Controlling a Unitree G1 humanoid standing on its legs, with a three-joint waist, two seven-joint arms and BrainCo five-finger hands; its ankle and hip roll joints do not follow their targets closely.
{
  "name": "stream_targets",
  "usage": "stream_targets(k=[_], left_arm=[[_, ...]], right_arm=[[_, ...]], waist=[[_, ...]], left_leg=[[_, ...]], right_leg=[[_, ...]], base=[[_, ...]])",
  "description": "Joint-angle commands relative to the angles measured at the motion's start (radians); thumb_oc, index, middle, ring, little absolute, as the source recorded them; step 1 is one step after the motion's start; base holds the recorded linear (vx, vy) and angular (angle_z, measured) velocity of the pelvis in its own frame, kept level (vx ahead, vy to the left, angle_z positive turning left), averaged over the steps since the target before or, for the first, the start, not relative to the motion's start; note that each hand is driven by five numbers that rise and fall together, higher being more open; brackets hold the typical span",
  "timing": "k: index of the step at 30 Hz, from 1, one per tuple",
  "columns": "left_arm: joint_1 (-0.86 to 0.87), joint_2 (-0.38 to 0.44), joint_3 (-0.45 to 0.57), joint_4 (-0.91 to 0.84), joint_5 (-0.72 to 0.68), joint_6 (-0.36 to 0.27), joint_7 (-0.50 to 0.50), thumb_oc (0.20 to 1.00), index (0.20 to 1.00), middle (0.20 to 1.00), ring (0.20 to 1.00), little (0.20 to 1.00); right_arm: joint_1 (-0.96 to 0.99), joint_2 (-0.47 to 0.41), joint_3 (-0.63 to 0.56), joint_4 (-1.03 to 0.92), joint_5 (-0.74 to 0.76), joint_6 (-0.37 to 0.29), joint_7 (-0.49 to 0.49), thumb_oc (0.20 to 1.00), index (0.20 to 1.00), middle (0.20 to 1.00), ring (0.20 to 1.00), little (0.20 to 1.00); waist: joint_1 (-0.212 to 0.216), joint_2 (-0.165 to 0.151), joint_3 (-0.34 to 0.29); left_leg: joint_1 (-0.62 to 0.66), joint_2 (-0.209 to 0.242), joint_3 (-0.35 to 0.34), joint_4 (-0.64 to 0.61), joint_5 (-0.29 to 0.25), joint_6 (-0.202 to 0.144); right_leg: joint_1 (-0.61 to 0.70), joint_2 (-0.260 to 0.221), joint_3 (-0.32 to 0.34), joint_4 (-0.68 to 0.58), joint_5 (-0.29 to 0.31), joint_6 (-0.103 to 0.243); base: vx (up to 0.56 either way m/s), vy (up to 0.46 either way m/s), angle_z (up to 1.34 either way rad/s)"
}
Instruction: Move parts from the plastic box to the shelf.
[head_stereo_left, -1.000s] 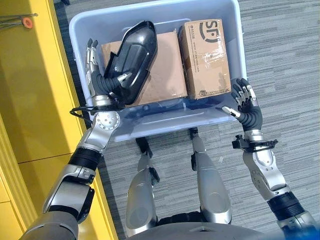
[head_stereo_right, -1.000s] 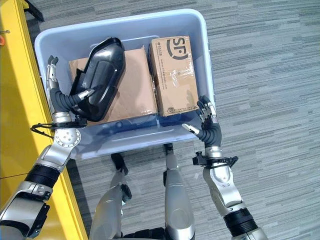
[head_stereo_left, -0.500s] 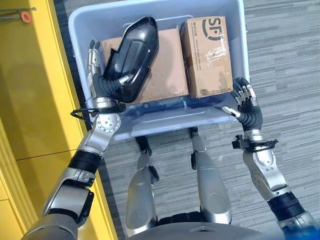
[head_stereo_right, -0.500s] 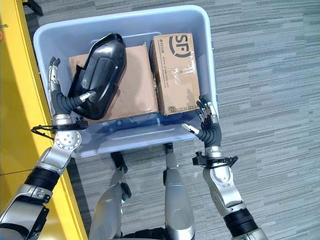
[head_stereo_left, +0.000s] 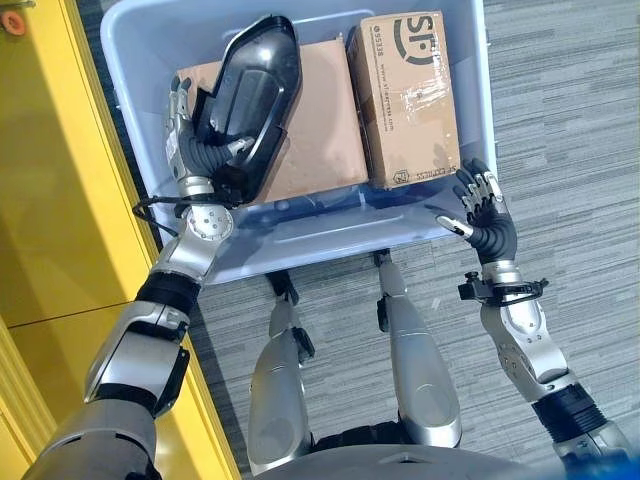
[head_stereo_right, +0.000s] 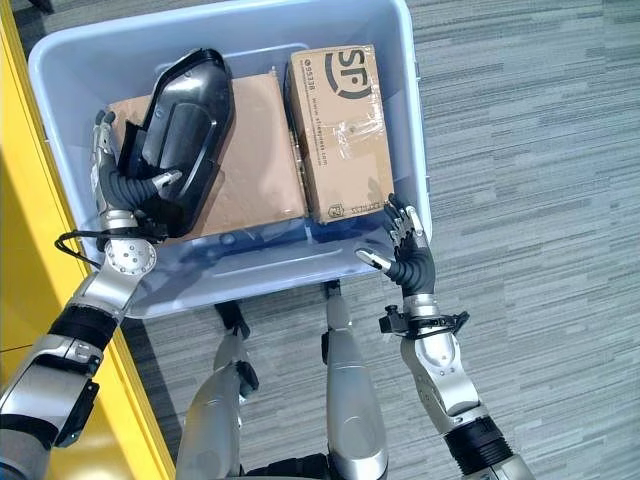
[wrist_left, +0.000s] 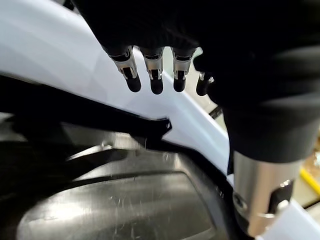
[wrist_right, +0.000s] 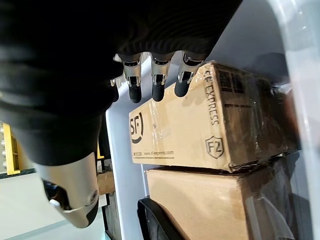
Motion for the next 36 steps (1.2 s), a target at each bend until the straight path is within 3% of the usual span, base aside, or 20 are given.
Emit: stream_targets(k=[1, 8, 9, 11, 36], left_arm=[[-0.038, 0.074, 0.032, 0.053, -0.029, -0.021, -0.003, 1.000, 1.000, 1.000, 1.000, 1.000], [-0.096, 0.061, 0.017, 0.190, -0.119, -0.015, -0.042, 1.000, 1.000, 1.000, 1.000, 1.000], [-0.092, 0.060, 0.016, 0.195, -0.119, -0.014, -0.047, 0.567, 0.567, 0.567, 0.567, 0.567], [-0.081, 0.055, 0.018, 0.187, -0.118, -0.011, -0.051, 0.200, 0.200, 0.200, 0.200, 0.200], [0.017, 0.023, 0.056, 0.114, -0.100, -0.022, -0.049, 0.200, 0.200, 0.200, 0.200, 0.200]], right_arm=[[0.009, -0.006, -0.025, -0.070, 0.028, -0.078, 0.011, 1.000, 1.000, 1.000, 1.000, 1.000], [0.029, -0.014, -0.011, -0.076, 0.049, -0.081, 0.023, 1.000, 1.000, 1.000, 1.000, 1.000], [0.032, -0.015, -0.012, -0.077, 0.049, -0.082, 0.022, 1.000, 1.000, 1.000, 1.000, 1.000], [0.039, -0.016, -0.014, -0.083, 0.048, -0.080, 0.025, 1.000, 1.000, 1.000, 1.000, 1.000], [0.052, -0.020, -0.024, -0.081, 0.063, -0.071, 0.044, 1.000, 1.000, 1.000, 1.000, 1.000]], waist=[[0.010, -0.055, -0.031], [-0.006, -0.058, -0.037], [-0.006, -0.057, -0.037], [-0.005, -0.057, -0.037], [0.017, -0.048, -0.058]], left_leg=[[0.044, 0.079, -0.051, 0.008, 0.020, -0.045], [0.015, 0.081, -0.068, 0.015, -0.004, -0.046], [0.008, 0.081, -0.071, 0.017, -0.004, -0.047], [0.001, 0.080, -0.076, 0.021, -0.005, -0.046], [0.013, 0.069, -0.080, 0.018, 0.006, -0.035]], right_leg=[[0.008, -0.074, 0.031, 0.082, 0.022, 0.094], [-0.012, -0.067, 0.031, 0.089, 0.002, 0.096], [-0.015, -0.067, 0.029, 0.089, 0.001, 0.095], [-0.017, -0.066, 0.028, 0.093, -0.001, 0.093], [-0.006, -0.070, 0.023, 0.093, 0.004, 0.083]], base=[[0.00, 0.000, 0.00], [0.04, 0.006, -0.04], [0.01, -0.008, 0.07], [0.01, -0.008, 0.05], [-0.01, -0.002, 0.01]])
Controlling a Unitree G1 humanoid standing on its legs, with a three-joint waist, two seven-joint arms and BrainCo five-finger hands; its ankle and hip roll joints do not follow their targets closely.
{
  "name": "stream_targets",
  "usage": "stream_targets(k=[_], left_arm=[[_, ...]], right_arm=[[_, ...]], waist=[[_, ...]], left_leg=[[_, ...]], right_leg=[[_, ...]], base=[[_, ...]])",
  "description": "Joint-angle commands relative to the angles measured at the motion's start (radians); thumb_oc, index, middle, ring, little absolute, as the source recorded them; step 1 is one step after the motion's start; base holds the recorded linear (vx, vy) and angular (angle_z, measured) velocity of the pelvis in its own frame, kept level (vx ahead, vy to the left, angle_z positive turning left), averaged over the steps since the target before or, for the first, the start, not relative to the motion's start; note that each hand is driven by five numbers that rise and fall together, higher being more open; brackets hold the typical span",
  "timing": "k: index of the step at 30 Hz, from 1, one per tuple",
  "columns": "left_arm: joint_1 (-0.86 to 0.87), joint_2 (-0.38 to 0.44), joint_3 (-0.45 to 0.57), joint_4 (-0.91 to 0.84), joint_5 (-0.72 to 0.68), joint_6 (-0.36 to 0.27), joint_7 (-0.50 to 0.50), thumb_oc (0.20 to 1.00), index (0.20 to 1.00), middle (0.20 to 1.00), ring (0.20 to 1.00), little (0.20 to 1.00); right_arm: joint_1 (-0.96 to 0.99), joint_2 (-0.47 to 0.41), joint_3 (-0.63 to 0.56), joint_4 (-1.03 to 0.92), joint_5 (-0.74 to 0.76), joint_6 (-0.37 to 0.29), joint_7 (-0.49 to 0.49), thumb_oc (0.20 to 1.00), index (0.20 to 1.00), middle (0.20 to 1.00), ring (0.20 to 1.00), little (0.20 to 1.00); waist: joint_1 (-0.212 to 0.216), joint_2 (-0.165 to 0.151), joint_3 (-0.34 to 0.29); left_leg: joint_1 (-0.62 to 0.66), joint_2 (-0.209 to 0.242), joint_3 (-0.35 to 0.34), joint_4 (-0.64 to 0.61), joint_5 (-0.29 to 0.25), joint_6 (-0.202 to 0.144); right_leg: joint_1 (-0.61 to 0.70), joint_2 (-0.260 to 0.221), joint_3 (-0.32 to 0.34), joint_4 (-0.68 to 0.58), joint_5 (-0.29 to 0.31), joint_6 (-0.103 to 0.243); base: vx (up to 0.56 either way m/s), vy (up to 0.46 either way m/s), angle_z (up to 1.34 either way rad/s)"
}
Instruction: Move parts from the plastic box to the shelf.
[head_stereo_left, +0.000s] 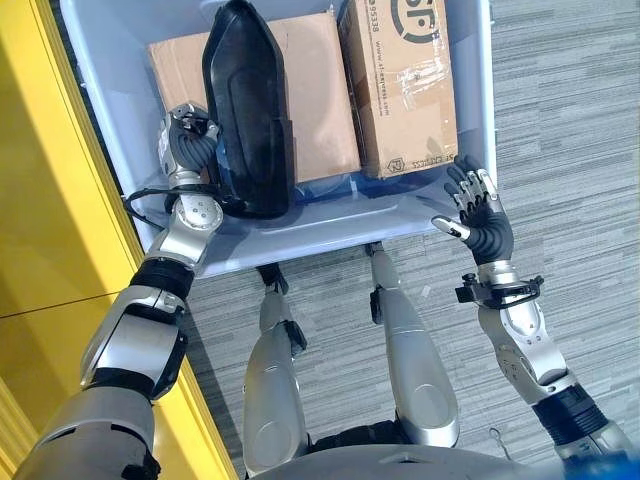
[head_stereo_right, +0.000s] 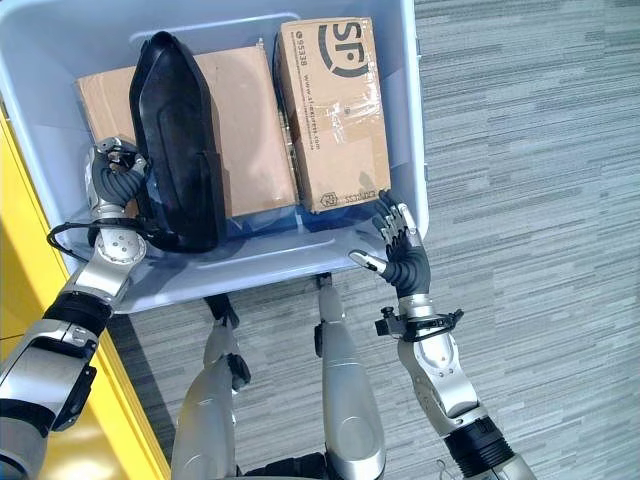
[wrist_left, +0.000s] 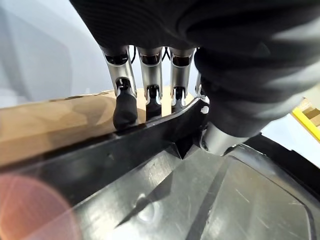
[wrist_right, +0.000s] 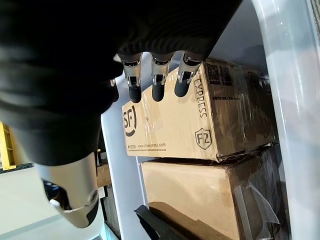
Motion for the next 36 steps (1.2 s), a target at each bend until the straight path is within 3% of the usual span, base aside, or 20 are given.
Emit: stream_targets(k=[1, 3, 5, 9, 17, 28, 29, 31, 32, 36], left_arm=[[0.039, 0.032, 0.052, -0.010, 0.014, -0.028, 0.008, 0.200, 0.200, 0.200, 0.200, 0.200], [0.064, 0.028, 0.066, -0.036, 0.017, -0.034, 0.017, 0.200, 0.200, 0.200, 0.200, 0.200], [0.166, 0.012, 0.111, -0.203, 0.034, -0.060, 0.038, 0.200, 0.200, 0.200, 0.200, 0.200], [0.275, -0.009, 0.162, -0.335, 0.060, -0.083, 0.042, 0.200, 0.200, 0.200, 0.200, 0.200], [0.513, -0.052, 0.285, -0.620, 0.088, -0.146, -0.001, 0.200, 0.200, 0.200, 0.200, 0.200], [0.734, -0.052, 0.358, -0.777, 0.087, -0.175, -0.139, 0.200, 0.200, 0.200, 0.200, 0.200], [0.799, -0.066, 0.360, -0.800, 0.045, -0.178, -0.204, 0.200, 0.200, 0.200, 0.200, 0.200], [0.815, -0.070, 0.360, -0.801, 0.026, -0.179, -0.222, 0.200, 0.200, 0.200, 0.200, 0.200], [0.880, -0.085, 0.349, -0.833, -0.008, -0.174, -0.283, 0.200, 0.200, 0.200, 0.200, 0.200], [0.950, -0.116, 0.331, -0.881, -0.097, -0.165, -0.370, 0.200, 0.200, 0.200, 0.200, 0.200]], right_arm=[[0.049, -0.010, -0.053, -0.043, 0.028, -0.051, 0.007, 1.000, 1.000, 1.000, 1.000, 1.000], [0.050, -0.010, -0.054, -0.043, 0.028, -0.052, 0.008, 1.000, 1.000, 1.000, 1.000, 1.000], [0.051, -0.009, -0.068, -0.043, 0.023, -0.050, 0.001, 1.000, 1.000, 1.000, 1.000, 1.000], [0.054, -0.004, -0.090, -0.036, 0.016, -0.044, -0.001, 1.000, 1.000, 1.000, 1.000, 1.000], [0.086, -0.006, -0.150, -0.023, 0.008, -0.014, 0.023, 1.000, 1.000, 1.000, 1.000, 1.000], [0.142, -0.007, -0.188, -0.016, -0.003, 0.042, 0.085, 1.000, 1.000, 1.000, 1.000, 1.000], [0.152, -0.007, -0.193, -0.006, -0.006, 0.060, 0.096, 1.000, 1.000, 1.000, 1.000, 1.000], [0.154, -0.008, -0.193, -0.001, -0.008, 0.064, 0.099, 1.000, 1.000, 1.000, 1.000, 1.000], [0.174, -0.009, -0.200, 0.000, -0.010, 0.072, 0.111, 1.000, 1.000, 1.000, 1.000, 1.000], [0.172, -0.021, -0.173, 0.005, -0.019, 0.087, 0.136, 1.000, 1.000, 1.000, 1.000, 1.000]], waist=[[0.017, -0.030, -0.060], [0.021, -0.027, -0.066], [0.035, -0.020, -0.080], [0.052, -0.012, -0.105], [0.090, 0.017, -0.210], [0.125, 0.055, -0.324], [0.137, 0.062, -0.352], [0.139, 0.067, -0.356], [0.147, 0.079, -0.369], [0.173, 0.090, -0.360]], left_leg=[[0.080, 0.057, -0.060, 0.018, -0.024, -0.029], [0.093, 0.057, -0.061, 0.017, -0.025, -0.030], [0.125, 0.056, -0.060, 0.015, -0.033, -0.030], [0.166, 0.055, -0.062, 0.009, -0.041, -0.031], [0.277, 0.053, -0.072, 0.006, -0.065, -0.033], [0.399, 0.048, -0.097, 0.006, -0.089, -0.025], [0.434, 0.059, -0.109, 0.006, -0.087, -0.025], [0.445, 0.065, -0.116, 0.006, -0.085, -0.025], [0.474, 0.085, -0.136, 0.006, -0.076, -0.024], [0.495, 0.125, -0.177, 0.006, -0.034, -0.030]], right_leg=[[0.053, -0.082, 0.032, 0.092, -0.019, 0.097], [0.064, -0.083, 0.032, 0.093, -0.020, 0.097], [0.098, -0.086, 0.027, 0.090, -0.024, 0.098], [0.141, -0.091, 0.025, 0.082, -0.026, 0.098], [0.274, -0.100, -0.006, 0.059, -0.044, 0.098], [0.424, -0.108, -0.048, 0.050, -0.086, 0.093], [0.463, -0.097, -0.062, 0.079, -0.121, 0.083], [0.474, -0.091, -0.068, 0.098, -0.140, 0.078], [0.498, -0.068, -0.084, 0.164, -0.198, 0.058], [0.505, -0.022, -0.124, 0.282, -0.281, 0.024]], base=[[0.00, 0.000, 0.00], [0.00, 0.000, 0.00], [0.00, 0.000, 0.00], [0.01, -0.002, 0.01], [0.06, -0.001, 0.09], [0.04, -0.012, 0.10], [0.03, -0.097, 0.10], [-0.01, -0.116, 0.18], [-0.03, -0.169, 0.28], [-0.09, -0.176, 0.27]])
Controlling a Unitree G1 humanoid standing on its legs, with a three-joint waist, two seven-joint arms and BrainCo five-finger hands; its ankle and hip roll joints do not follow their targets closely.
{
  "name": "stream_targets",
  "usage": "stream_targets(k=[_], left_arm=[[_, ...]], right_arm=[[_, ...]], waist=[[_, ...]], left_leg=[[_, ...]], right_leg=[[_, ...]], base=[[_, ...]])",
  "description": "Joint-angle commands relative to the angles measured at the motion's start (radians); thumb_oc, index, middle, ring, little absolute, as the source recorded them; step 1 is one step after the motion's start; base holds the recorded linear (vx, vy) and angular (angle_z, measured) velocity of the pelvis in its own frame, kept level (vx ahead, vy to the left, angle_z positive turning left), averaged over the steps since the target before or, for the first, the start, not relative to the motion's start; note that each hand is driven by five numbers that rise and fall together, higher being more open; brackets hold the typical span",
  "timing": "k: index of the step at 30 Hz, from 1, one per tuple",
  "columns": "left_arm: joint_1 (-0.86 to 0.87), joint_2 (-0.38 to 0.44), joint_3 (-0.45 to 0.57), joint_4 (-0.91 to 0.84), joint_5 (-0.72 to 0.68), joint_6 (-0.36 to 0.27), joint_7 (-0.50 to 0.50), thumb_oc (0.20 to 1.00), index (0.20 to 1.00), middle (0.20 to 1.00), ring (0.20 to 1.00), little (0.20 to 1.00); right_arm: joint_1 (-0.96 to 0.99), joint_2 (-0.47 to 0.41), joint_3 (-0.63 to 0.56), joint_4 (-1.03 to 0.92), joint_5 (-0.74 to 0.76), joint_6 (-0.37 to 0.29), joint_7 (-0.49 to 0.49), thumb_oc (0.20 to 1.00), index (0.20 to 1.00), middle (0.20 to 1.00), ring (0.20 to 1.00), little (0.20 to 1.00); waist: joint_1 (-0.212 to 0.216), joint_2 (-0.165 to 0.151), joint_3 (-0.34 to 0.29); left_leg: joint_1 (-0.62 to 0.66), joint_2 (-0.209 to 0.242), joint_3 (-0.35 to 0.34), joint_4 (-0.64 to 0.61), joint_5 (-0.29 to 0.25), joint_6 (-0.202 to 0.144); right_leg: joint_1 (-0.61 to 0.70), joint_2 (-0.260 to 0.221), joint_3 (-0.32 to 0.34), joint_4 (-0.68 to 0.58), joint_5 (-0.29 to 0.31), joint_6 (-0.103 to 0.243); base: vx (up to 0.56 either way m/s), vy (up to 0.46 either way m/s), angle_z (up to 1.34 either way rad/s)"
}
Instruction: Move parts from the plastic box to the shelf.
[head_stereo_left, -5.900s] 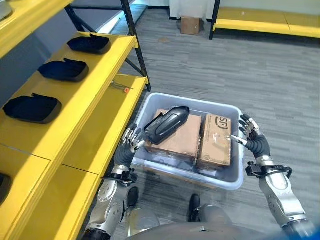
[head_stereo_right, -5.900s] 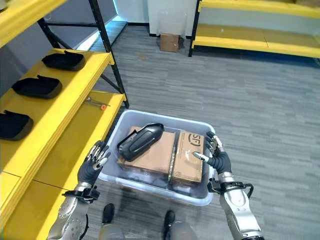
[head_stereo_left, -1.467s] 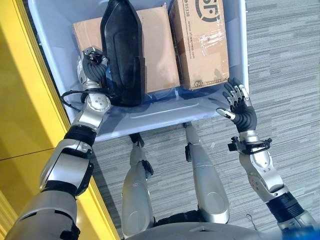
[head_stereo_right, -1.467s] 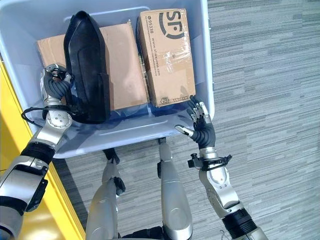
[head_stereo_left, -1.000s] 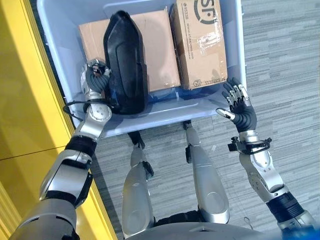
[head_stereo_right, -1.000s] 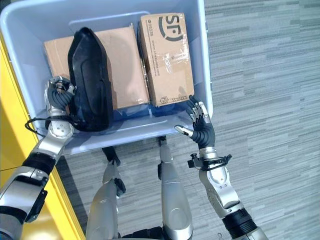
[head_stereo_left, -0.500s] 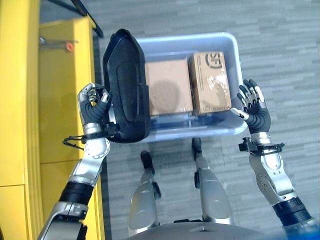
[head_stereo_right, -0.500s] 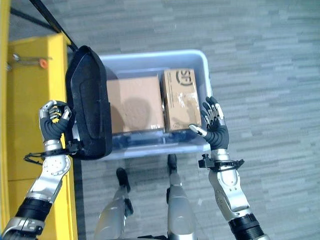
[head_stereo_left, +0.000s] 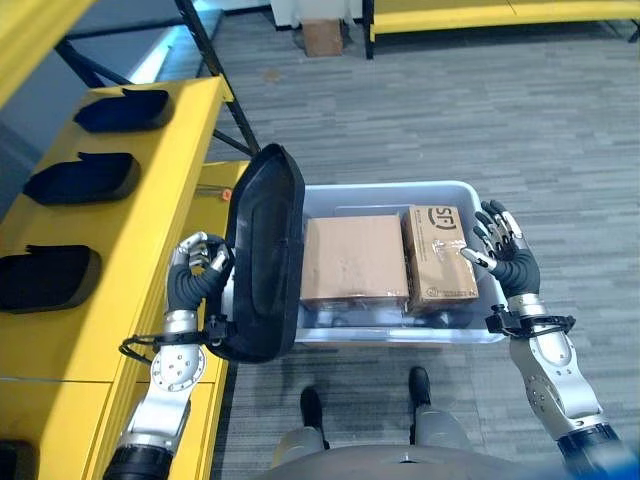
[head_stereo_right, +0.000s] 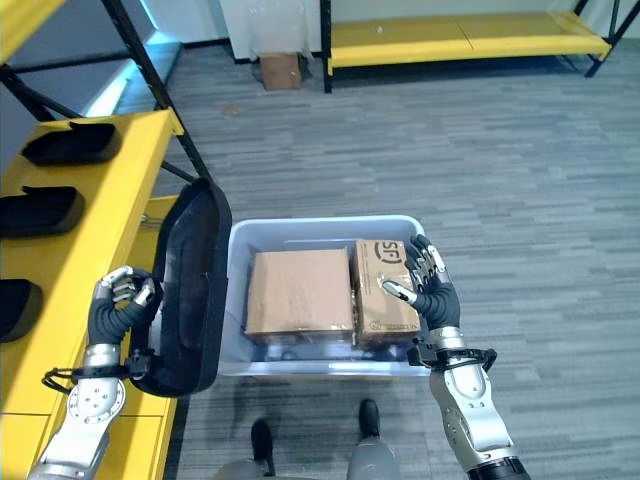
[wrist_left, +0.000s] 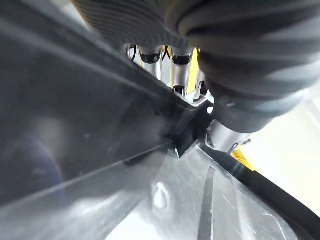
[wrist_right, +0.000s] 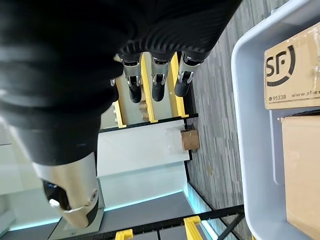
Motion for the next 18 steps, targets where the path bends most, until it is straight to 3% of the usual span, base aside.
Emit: stream_targets(k=[1, 3, 4, 6, 7, 8, 9, 11, 12, 13, 15, 18], left_arm=[[-0.052, 0.045, 0.054, -0.084, -0.098, -0.062, -0.070, 0.200, 0.200, 0.200, 0.200, 0.200], [-0.034, 0.038, 0.043, -0.094, -0.117, -0.055, -0.099, 0.200, 0.200, 0.200, 0.200, 0.200], [-0.027, 0.030, 0.010, -0.091, -0.139, -0.046, -0.133, 0.200, 0.200, 0.200, 0.200, 0.200], [-0.032, 0.024, -0.006, -0.087, -0.150, -0.042, -0.145, 0.200, 0.200, 0.200, 0.200, 0.200], [-0.045, 0.023, -0.028, -0.067, -0.156, -0.038, -0.155, 0.200, 0.200, 0.200, 0.200, 0.200], [-0.047, 0.023, -0.028, -0.066, -0.156, -0.038, -0.155, 0.200, 0.200, 0.200, 0.200, 0.200], [-0.065, 0.029, -0.037, -0.062, -0.177, -0.038, -0.168, 0.200, 0.200, 0.200, 0.200, 0.200], [-0.073, 0.038, -0.033, -0.093, -0.183, -0.032, -0.175, 0.200, 0.200, 0.200, 0.200, 0.200], [-0.073, 0.039, -0.033, -0.094, -0.183, -0.032, -0.175, 0.200, 0.200, 0.200, 0.200, 0.200], [-0.078, 0.047, -0.032, -0.122, -0.185, -0.031, -0.173, 0.200, 0.200, 0.200, 0.200, 0.200], [-0.069, 0.042, -0.041, -0.139, -0.192, -0.023, -0.188, 0.200, 0.200, 0.200, 0.200, 0.200], [-0.075, 0.055, -0.052, -0.147, -0.207, -0.022, -0.203, 0.200, 0.200, 0.200, 0.200, 0.200]], right_arm=[[-0.039, -0.023, 0.011, -0.038, -0.036, -0.025, 0.037, 1.000, 1.000, 1.000, 1.000, 1.000], [-0.053, -0.036, 0.025, -0.032, -0.038, -0.029, 0.043, 1.000, 1.000, 1.000, 1.000, 1.000], [-0.051, -0.055, 0.017, -0.023, -0.047, -0.033, 0.036, 1.000, 1.000, 1.000, 1.000, 1.000], [-0.046, -0.062, 0.008, -0.018, -0.051, -0.035, 0.032, 1.000, 1.000, 1.000, 1.000, 1.000], [-0.040, -0.073, -0.002, -0.001, -0.066, -0.036, 0.016, 1.000, 1.000, 1.000, 1.000, 1.000], [-0.041, -0.072, -0.003, 0.000, -0.067, -0.037, 0.016, 1.000, 1.000, 1.000, 1.000, 1.000], [-0.042, -0.070, 0.006, 0.020, -0.064, -0.031, 0.009, 1.000, 1.000, 1.000, 1.000, 1.000], [-0.028, -0.059, 0.005, 0.018, -0.059, -0.022, 0.016, 1.000, 1.000, 1.000, 1.000, 1.000], [-0.027, -0.058, 0.005, 0.017, -0.059, -0.022, 0.017, 1.000, 1.000, 1.000, 1.000, 1.000], [-0.017, -0.043, 0.002, 0.003, -0.050, -0.019, 0.022, 1.000, 1.000, 1.000, 1.000, 1.000], [-0.002, -0.027, -0.007, -0.007, -0.045, -0.015, 0.021, 1.000, 1.000, 1.000, 1.000, 1.000], [-0.003, -0.005, -0.002, -0.009, -0.038, -0.013, 0.017, 1.000, 1.000, 1.000, 1.000, 1.000]], waist=[[0.027, -0.053, 0.026], [0.049, -0.046, 0.039], [0.058, -0.042, 0.052], [0.056, -0.041, 0.055], [0.048, -0.055, 0.065], [0.046, -0.054, 0.067], [0.043, -0.076, 0.070], [0.052, -0.096, 0.066], [0.050, -0.096, 0.067], [0.054, -0.109, 0.062], [0.045, -0.103, 0.052], [0.042, -0.111, 0.045]], left_leg=[[0.041, 0.118, -0.062, 0.008, 0.066, -0.047], [-0.011, 0.137, -0.116, 0.007, 0.131, -0.070], [-0.088, 0.128, -0.190, 0.007, 0.179, -0.084], [-0.128, 0.119, -0.189, 0.007, 0.199, -0.080], [-0.125, 0.107, -0.115, 0.007, 0.189, -0.053], [-0.127, 0.107, -0.118, 0.007, 0.192, -0.051], [-0.088, 0.103, -0.058, 0.087, 0.119, -0.022], [-0.083, 0.072, -0.107, 0.233, 0.026, -0.015], [-0.086, 0.072, -0.110, 0.240, 0.022, -0.014], [-0.056, 0.026, -0.144, 0.279, -0.084, -0.009], [-0.025, -0.003, -0.122, 0.203, -0.113, 0.020], [-0.018, -0.022, -0.106, 0.201, -0.132, 0.026]], right_leg=[[-0.012, -0.012, -0.014, 0.259, -0.149, 0.007], [-0.021, 0.004, -0.060, 0.280, -0.170, -0.007], [-0.023, -0.004, -0.123, 0.294, -0.181, -0.024], [-0.019, -0.018, -0.165, 0.290, -0.176, -0.026], [0.004, -0.048, -0.212, 0.275, -0.157, -0.028], [0.007, -0.047, -0.216, 0.268, -0.151, -0.028], [0.009, -0.079, -0.240, 0.250, -0.119, -0.025], [0.024, -0.108, -0.260, 0.220, -0.087, -0.023], [0.026, -0.108, -0.263, 0.219, -0.087, -0.022], [0.040, -0.128, -0.269, 0.216, -0.072, -0.014], [0.054, -0.150, -0.272, 0.214, -0.035, 0.013], [0.069, -0.185, -0.269, 0.207, 0.000, 0.031]], base=[[-0.21, -0.201, 0.35], [-0.28, -0.205, 0.62], [-0.23, -0.144, 1.01], [-0.18, -0.058, 1.48], [-0.14, -0.004, 1.33], [-0.21, 0.034, 2.06], [-0.18, 0.049, 1.95], [-0.12, 0.065, 1.19], [-0.01, 0.140, 0.35], [0.03, 0.203, 0.50], [0.07, 0.254, 0.60], [0.06, 0.306, 0.41]])
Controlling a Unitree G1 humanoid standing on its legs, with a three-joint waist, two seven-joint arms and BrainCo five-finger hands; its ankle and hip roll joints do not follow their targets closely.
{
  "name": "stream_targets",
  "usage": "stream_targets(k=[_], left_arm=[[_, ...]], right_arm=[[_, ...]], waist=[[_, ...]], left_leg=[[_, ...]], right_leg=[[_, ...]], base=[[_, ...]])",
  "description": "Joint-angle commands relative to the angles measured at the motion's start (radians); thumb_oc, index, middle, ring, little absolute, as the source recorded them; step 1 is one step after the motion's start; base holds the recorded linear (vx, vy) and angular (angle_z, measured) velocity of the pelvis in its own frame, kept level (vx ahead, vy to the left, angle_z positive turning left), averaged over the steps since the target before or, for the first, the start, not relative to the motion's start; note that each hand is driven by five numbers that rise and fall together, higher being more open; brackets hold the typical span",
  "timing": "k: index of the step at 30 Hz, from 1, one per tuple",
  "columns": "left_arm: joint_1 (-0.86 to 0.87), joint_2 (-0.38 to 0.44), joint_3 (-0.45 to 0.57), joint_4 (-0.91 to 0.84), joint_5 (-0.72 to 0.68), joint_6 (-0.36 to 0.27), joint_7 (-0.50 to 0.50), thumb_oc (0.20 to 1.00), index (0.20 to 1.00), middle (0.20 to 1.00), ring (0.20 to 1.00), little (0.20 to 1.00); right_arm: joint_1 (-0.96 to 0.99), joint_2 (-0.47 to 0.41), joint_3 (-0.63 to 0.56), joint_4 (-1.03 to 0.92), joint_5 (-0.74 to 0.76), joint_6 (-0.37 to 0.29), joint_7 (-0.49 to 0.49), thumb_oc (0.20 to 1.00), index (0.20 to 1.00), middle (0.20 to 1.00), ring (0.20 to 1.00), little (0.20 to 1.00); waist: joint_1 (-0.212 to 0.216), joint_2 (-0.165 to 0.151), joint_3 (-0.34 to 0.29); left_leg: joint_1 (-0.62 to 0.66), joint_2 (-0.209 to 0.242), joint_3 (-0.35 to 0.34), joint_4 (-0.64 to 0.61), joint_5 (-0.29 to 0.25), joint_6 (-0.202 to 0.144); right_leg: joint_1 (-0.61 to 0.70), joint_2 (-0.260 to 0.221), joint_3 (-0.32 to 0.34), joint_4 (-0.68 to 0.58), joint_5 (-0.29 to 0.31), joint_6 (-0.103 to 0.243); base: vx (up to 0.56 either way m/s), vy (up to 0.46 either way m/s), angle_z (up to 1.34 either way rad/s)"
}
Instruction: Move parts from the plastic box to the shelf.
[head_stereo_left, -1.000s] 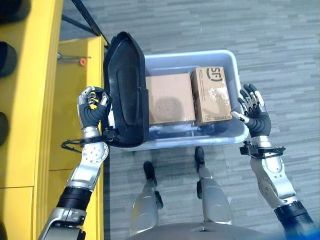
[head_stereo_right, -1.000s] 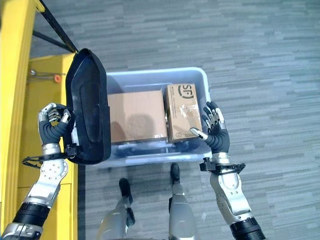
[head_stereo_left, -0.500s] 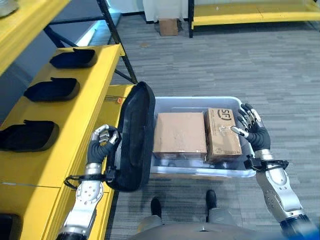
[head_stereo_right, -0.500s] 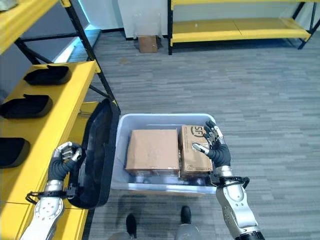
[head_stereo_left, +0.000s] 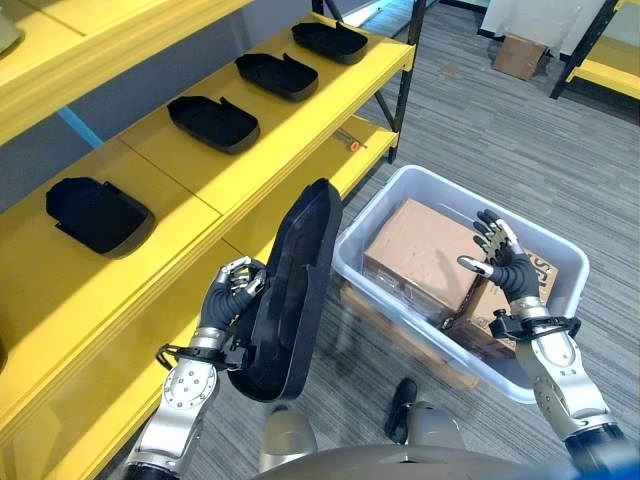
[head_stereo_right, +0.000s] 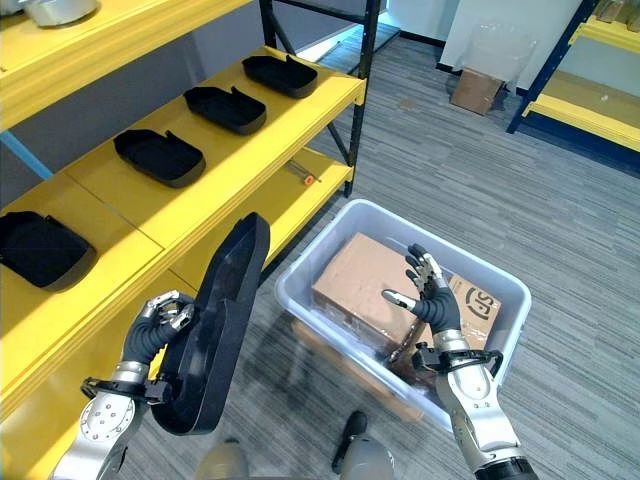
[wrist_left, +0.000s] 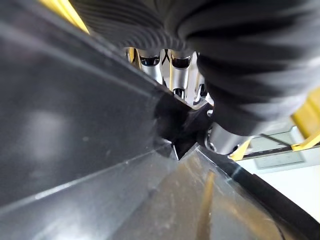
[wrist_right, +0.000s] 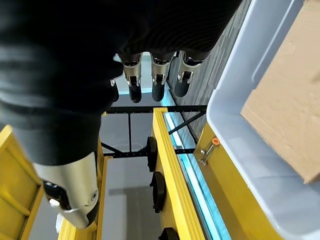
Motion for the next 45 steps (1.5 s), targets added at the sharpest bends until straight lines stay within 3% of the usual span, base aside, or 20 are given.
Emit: stream_targets(k=[1, 4, 7, 10, 11, 12, 13, 14, 15, 18, 23, 29, 30, 34, 36, 37, 39, 40, 42, 45], left_arm=[[-0.038, 0.066, 0.062, -0.110, -0.026, -0.062, -0.006, 0.200, 0.200, 0.200, 0.200, 0.200], [-0.035, 0.078, 0.070, -0.105, -0.014, -0.063, 0.001, 0.200, 0.200, 0.200, 0.200, 0.200], [-0.036, 0.101, 0.084, -0.101, 0.028, -0.065, 0.014, 0.200, 0.200, 0.200, 0.200, 0.200], [-0.056, 0.104, 0.071, -0.094, 0.048, -0.064, 0.018, 0.200, 0.200, 0.200, 0.200, 0.200], [-0.070, 0.105, 0.062, -0.086, 0.049, -0.065, 0.018, 0.200, 0.200, 0.200, 0.200, 0.200], [-0.076, 0.099, 0.049, -0.067, 0.046, -0.076, 0.021, 0.200, 0.200, 0.200, 0.200, 0.200], [-0.069, 0.096, 0.048, -0.063, 0.040, -0.071, 0.015, 0.200, 0.200, 0.200, 0.200, 0.200], [-0.065, 0.095, 0.052, -0.069, 0.041, -0.066, 0.013, 0.200, 0.200, 0.200, 0.200, 0.200], [-0.063, 0.090, 0.058, -0.072, 0.041, -0.058, 0.016, 0.200, 0.200, 0.200, 0.200, 0.200], [-0.052, 0.076, 0.055, -0.063, 0.033, -0.058, 0.008, 0.200, 0.200, 0.200, 0.200, 0.200], [0.005, 0.045, 0.078, -0.066, -0.001, -0.066, 0.006, 0.200, 0.200, 0.200, 0.200, 0.200], [-0.003, 0.050, 0.055, -0.068, -0.028, -0.062, -0.022, 0.200, 0.200, 0.200, 0.200, 0.200], [-0.034, 0.047, 0.048, -0.064, -0.032, -0.060, -0.018, 0.200, 0.200, 0.200, 0.200, 0.200], [-0.029, 0.053, 0.053, -0.080, -0.032, -0.059, -0.014, 0.200, 0.200, 0.200, 0.200, 0.200], [-0.060, 0.048, 0.058, -0.081, -0.035, -0.047, 0.018, 0.200, 0.200, 0.200, 0.200, 0.200], [-0.062, 0.047, 0.058, -0.081, -0.035, -0.047, 0.018, 0.200, 0.200, 0.200, 0.200, 0.200], [-0.104, 0.048, 0.043, -0.079, -0.039, -0.043, 0.026, 0.200, 0.200, 0.200, 0.200, 0.200], [-0.119, 0.047, 0.034, -0.074, -0.040, -0.043, 0.026, 0.200, 0.200, 0.200, 0.200, 0.200], [-0.124, 0.051, 0.029, -0.074, -0.039, -0.045, 0.017, 0.200, 0.200, 0.200, 0.200, 0.200], [-0.114, 0.062, 0.029, -0.072, -0.028, -0.042, 0.005, 0.200, 0.200, 0.200, 0.200, 0.200]], right_arm=[[-0.018, 0.034, 0.032, -0.030, 0.014, -0.041, 0.000, 1.000, 1.000, 1.000, 1.000, 1.000], [-0.037, 0.043, 0.056, -0.032, 0.005, -0.036, 0.004, 1.000, 1.000, 1.000, 1.000, 1.000], [-0.060, 0.061, 0.068, -0.015, -0.005, -0.032, -0.002, 1.000, 1.000, 1.000, 1.000, 1.000], [-0.064, 0.077, 0.072, -0.004, -0.014, -0.028, -0.015, 1.000, 1.000, 1.000, 1.000, 1.000], [-0.066, 0.083, 0.073, -0.004, -0.012, -0.027, -0.015, 1.000, 1.000, 1.000, 1.000, 1.000], [-0.066, 0.083, 0.085, -0.009, -0.007, -0.025, -0.008, 1.000, 1.000, 1.000, 1.000, 1.000], [-0.063, 0.076, 0.096, -0.016, 0.013, -0.023, 0.013, 1.000, 1.000, 1.000, 1.000, 1.000], [-0.061, 0.075, 0.101, -0.015, 0.016, -0.022, 0.021, 1.000, 1.000, 1.000, 1.000, 1.000], [-0.064, 0.072, 0.117, -0.012, 0.029, -0.026, 0.034, 1.000, 1.000, 1.000, 1.000, 1.000], [-0.076, 0.074, 0.156, 0.008, 0.050, -0.028, 0.046, 1.000, 1.000, 1.000, 1.000, 1.000], [-0.072, 0.060, 0.173, 0.022, 0.048, -0.023, 0.051, 1.000, 1.000, 1.000, 1.000, 1.000], [-0.059, 0.012, 0.145, 0.003, 0.050, -0.031, 0.051, 1.000, 1.000, 1.000, 1.000, 1.000], [-0.085, -0.002, 0.136, 0.006, 0.034, -0.036, 0.028, 1.000, 1.000, 1.000, 1.000, 1.000], [-0.081, 0.005, 0.134, -0.001, 0.045, -0.029, 0.023, 1.000, 1.000, 1.000, 1.000, 1.000], [-0.079, 0.014, 0.140, 0.013, 0.051, -0.024, 0.007, 1.000, 1.000, 1.000, 1.000, 1.000], [-0.080, 0.013, 0.140, 0.013, 0.051, -0.025, 0.007, 1.000, 1.000, 1.000, 1.000, 1.000], [-0.069, 0.015, 0.129, 0.040, 0.047, -0.023, -0.019, 1.000, 1.000, 1.000, 1.000, 1.000], [-0.065, 0.012, 0.117, 0.039, 0.040, -0.025, -0.027, 1.000, 1.000, 1.000, 1.000, 1.000], [-0.051, 0.013, 0.100, 0.045, 0.040, -0.027, -0.027, 1.000, 1.000, 1.000, 1.000, 1.000], [-0.029, 0.037, 0.083, 0.046, 0.037, -0.025, -0.027, 1.000, 1.000, 1.000, 1.000, 1.000]], waist=[[0.012, -0.048, -0.039], [0.021, -0.062, -0.049], [0.039, -0.083, -0.042], [0.038, -0.082, -0.046], [0.024, -0.076, -0.050], [-0.012, -0.058, -0.044], [-0.022, -0.045, -0.040], [-0.015, -0.042, -0.042], [-0.018, -0.042, -0.042], [-0.021, -0.074, -0.066], [0.019, -0.078, -0.102], [0.010, -0.077, -0.035], [-0.008, -0.087, -0.027], [-0.006, -0.096, -0.032], [-0.026, -0.072, -0.038], [-0.028, -0.072, -0.039], [-0.048, -0.028, -0.046], [-0.054, -0.014, -0.045], [-0.054, 0.007, -0.053], [-0.037, 0.007, -0.063]], left_leg=[[-0.119, -0.031, -0.016, 0.062, 0.024, 0.007], [-0.121, -0.056, -0.019, 0.046, 0.015, 0.015], [-0.161, -0.128, -0.033, 0.081, -0.012, 0.048], [-0.170, -0.163, -0.042, 0.078, -0.016, 0.070], [-0.162, -0.178, -0.048, 0.061, -0.007, 0.080], [-0.140, -0.185, -0.080, 0.032, 0.009, 0.093], [-0.119, -0.186, -0.083, -0.022, 0.050, 0.107], [-0.110, -0.189, -0.083, -0.039, 0.057, 0.111], [-0.099, -0.198, -0.086, -0.055, 0.079, 0.121], [-0.089, -0.229, -0.102, -0.065, 0.093, 0.114], [-0.090, -0.235, -0.081, -0.090, 0.116, 0.110], [-0.236, -0.267, -0.058, 0.181, 0.058, 0.069], [-0.237, -0.172, 0.079, 0.260, 0.008, 0.071], [-0.176, -0.071, 0.056, 0.288, -0.013, 0.064], [-0.101, 0.112, 0.033, 0.205, 0.099, 0.032], [-0.099, 0.111, 0.032, 0.195, 0.107, 0.030], [-0.062, 0.230, 0.040, 0.035, 0.257, -0.019], [-0.062, 0.243, 0.063, -0.008, 0.285, -0.039], [-0.039, 0.236, 0.074, -0.071, 0.262, -0.063], [-0.023, 0.174, 0.049, -0.091, 0.189, -0.063]], right_leg=[[0.136, -0.119, 0.051, -0.067, 0.147, 0.125], [0.145, -0.145, 0.038, -0.107, 0.192, 0.147], [0.154, -0.196, 0.040, -0.152, 0.278, 0.177], [0.143, -0.217, 0.053, -0.120, 0.288, 0.178], [0.128, -0.213, 0.104, -0.100, 0.304, 0.167], [0.074, -0.114, 0.311, -0.077, 0.279, 0.128], [0.015, 0.027, 0.393, -0.009, 0.179, 0.088], [0.014, 0.053, 0.365, 0.009, 0.132, 0.081], [-0.004, 0.143, 0.333, 0.090, 0.075, 0.054], [0.024, 0.269, 0.407, 0.027, 0.012, 0.021], [0.113, 0.256, 0.406, -0.149, 0.041, 0.025], [0.091, 0.220, 0.338, -0.135, 0.048, 0.003], [0.070, 0.179, 0.292, -0.125, 0.067, 0.009], [0.081, 0.152, 0.275, -0.113, 0.051, 0.009], [0.034, 0.110, 0.247, 0.006, -0.001, 0.019], [0.031, 0.109, 0.246, 0.009, -0.002, 0.017], [-0.029, 0.056, 0.210, 0.133, -0.046, 0.030], [-0.038, 0.029, 0.191, 0.168, -0.057, 0.041], [-0.048, -0.003, 0.173, 0.208, -0.060, 0.059], [-0.007, -0.048, 0.154, 0.172, -0.030, 0.087]], base=[[0.01, 0.183, 0.14], [0.02, 0.249, 0.11], [0.02, 0.290, 0.11], [0.06, 0.275, 0.29], [0.07, 0.286, 0.39], [0.09, 0.484, 0.53], [0.06, 0.412, 0.40], [0.01, 0.351, 0.11], [0.00, 0.162, 0.07], [-0.01, 0.046, 0.33], [-0.08, -0.068, -0.03], [-0.17, -0.031, 0.37], [-0.14, 0.010, 1.33], [-0.05, 0.061, 0.86], [-0.03, 0.201, 0.28], [-0.03, 0.202, 0.57], [-0.08, 0.394, 0.60], [-0.09, 0.455, 0.61], [-0.02, 0.344, 1.33], [0.06, 0.300, 0.51]])
